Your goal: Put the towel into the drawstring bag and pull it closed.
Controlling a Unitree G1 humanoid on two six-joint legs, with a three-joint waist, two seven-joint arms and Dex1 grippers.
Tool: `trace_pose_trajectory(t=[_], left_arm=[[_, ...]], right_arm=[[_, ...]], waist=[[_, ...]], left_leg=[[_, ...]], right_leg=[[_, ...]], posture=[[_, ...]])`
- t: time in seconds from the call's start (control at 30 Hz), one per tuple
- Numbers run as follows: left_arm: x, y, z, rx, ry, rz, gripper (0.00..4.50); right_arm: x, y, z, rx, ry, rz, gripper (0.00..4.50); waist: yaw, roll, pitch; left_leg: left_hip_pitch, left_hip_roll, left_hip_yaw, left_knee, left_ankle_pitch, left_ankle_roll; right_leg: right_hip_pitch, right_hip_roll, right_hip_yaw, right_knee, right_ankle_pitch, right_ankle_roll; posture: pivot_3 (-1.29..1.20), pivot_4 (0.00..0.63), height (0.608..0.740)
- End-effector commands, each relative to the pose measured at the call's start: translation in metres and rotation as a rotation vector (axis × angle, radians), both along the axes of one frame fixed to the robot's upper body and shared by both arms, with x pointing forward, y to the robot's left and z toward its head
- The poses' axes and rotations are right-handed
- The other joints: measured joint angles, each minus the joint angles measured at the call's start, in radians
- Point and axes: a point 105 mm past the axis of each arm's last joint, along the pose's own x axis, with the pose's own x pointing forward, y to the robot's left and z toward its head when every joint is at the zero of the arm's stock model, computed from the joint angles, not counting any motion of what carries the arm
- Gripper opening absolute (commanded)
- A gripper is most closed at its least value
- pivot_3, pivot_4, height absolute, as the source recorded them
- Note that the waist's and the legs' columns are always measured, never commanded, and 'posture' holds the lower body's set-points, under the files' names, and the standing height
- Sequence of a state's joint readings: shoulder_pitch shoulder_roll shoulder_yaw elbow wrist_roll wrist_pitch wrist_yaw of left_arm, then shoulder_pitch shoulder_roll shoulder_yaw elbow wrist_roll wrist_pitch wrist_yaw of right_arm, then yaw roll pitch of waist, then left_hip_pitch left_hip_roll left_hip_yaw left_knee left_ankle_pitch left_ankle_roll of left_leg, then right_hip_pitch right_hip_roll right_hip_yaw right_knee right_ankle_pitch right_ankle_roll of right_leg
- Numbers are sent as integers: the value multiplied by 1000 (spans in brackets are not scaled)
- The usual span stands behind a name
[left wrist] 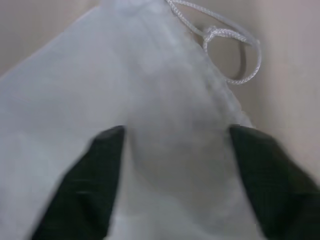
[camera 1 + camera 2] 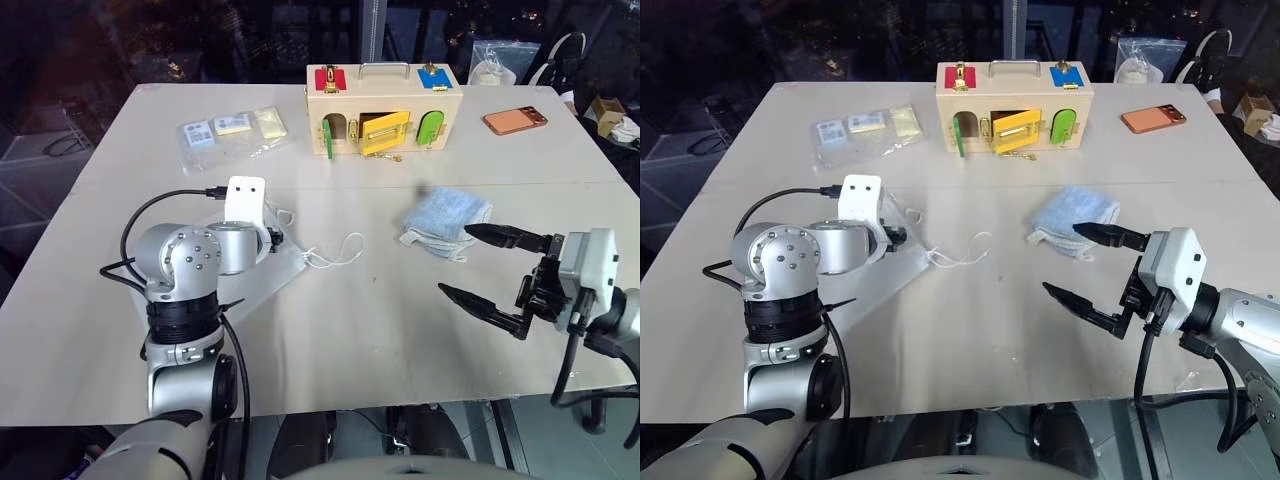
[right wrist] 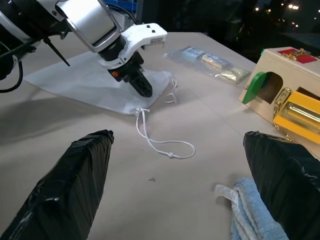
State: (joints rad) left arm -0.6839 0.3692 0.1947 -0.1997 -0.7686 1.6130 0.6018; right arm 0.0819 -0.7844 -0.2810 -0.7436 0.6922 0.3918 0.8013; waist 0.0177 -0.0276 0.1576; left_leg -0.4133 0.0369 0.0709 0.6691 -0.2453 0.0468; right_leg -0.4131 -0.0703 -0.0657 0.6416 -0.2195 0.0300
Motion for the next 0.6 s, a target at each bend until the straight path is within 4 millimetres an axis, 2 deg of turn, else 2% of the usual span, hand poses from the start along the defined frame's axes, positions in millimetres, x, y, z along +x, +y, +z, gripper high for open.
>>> trace_pose_trajectory(t=[0.03,0.13,0.2,0.27,0.33,0.47,0.6], left_arm=[[-1,8,8,37,6,-75,1453],[-3,6,13,64,24,-207,58],[-9,-14,24,72,-24,-486,58],[-12,-21,36,182,-132,-763,58],[-11,-19,45,199,-178,-941,58],[9,-7,62,316,-339,-1213,58],[25,9,62,417,-332,-1390,58]], right_arm=[[-4,2,6,-1,-40,11,4500],[-4,2,4,5,-38,7,4500],[-4,2,3,17,-36,0,4500],[-4,3,1,20,-35,-1,4500],[-4,5,1,24,-38,1,4500],[-4,13,2,43,-52,3,4500],[1,23,-6,32,-55,-43,4500]], waist=[[-2,0,0],[-2,0,0],[-2,0,0],[-3,0,1],[-2,3,0],[7,4,0],[15,4,0]], left_leg=[[0,0,0,0,0,0],[0,0,0,0,0,0],[0,0,1,0,0,0],[0,0,2,-1,0,0],[0,0,4,-1,0,-1],[0,0,3,-1,-2,2],[-2,1,3,0,-3,6]], right_leg=[[0,0,0,0,0,0],[0,0,-1,0,0,0],[-1,0,-2,0,0,0],[-2,0,-3,0,0,-1],[-2,-1,-1,-1,-3,-5],[-2,-2,-3,-2,-3,-6],[-3,0,-3,-2,-3,-6]], posture=[[0,150,740],[0,150,740],[0,150,740],[0,150,740],[0,150,740],[0,150,740],[0,150,740]])
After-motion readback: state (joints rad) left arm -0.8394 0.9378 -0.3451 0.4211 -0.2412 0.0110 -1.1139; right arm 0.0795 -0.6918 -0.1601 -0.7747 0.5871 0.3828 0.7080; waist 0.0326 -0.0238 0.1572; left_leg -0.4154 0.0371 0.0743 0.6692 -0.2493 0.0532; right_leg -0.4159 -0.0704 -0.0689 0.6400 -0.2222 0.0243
